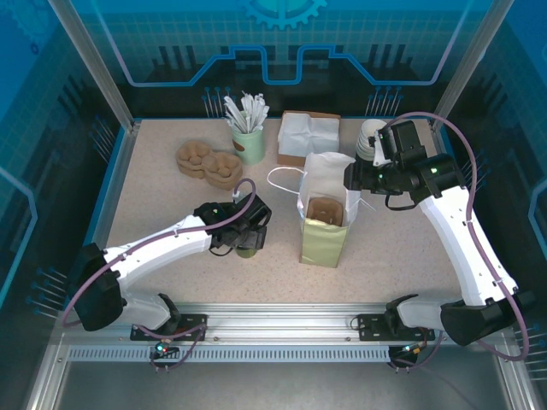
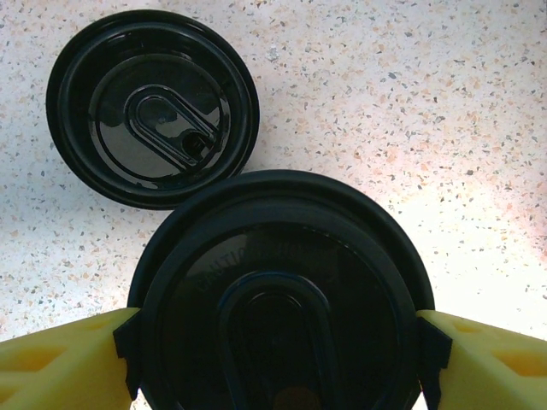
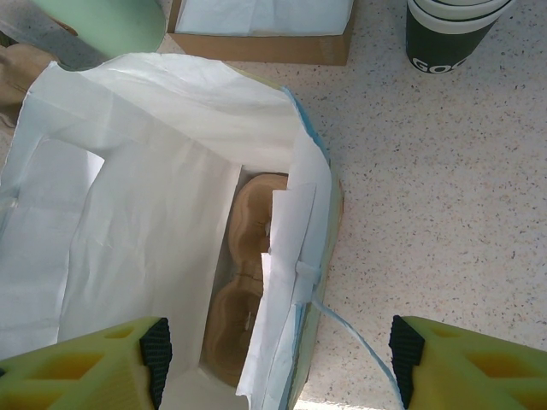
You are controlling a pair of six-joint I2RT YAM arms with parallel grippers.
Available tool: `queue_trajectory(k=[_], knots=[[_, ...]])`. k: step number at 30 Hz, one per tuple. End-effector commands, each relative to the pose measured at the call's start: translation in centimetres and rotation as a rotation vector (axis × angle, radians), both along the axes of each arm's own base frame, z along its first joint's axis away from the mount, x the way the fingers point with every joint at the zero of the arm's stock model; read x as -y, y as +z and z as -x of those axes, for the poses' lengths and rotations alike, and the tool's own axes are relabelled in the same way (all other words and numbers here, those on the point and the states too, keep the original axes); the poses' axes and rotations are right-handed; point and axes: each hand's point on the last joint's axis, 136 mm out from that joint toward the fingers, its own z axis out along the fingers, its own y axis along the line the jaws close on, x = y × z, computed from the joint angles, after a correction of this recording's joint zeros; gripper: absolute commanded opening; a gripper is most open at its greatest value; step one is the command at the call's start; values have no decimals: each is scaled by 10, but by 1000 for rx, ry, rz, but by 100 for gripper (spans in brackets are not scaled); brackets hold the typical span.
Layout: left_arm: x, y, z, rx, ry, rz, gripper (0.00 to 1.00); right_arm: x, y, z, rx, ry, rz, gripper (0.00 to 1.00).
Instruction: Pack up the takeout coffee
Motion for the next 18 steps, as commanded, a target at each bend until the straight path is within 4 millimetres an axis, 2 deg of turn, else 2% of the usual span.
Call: queue_trajectory(k=[1, 14, 18], knots=[[-1, -5, 2, -28, 16, -20, 80, 0, 5, 5, 6, 21, -4, 71], [-4, -16, 20, -94, 0, -60, 79, 4, 10, 5, 13, 26, 8, 71], [-6, -22, 24, -119, -1, -70, 76, 7, 10, 4, 16, 27, 15, 71]])
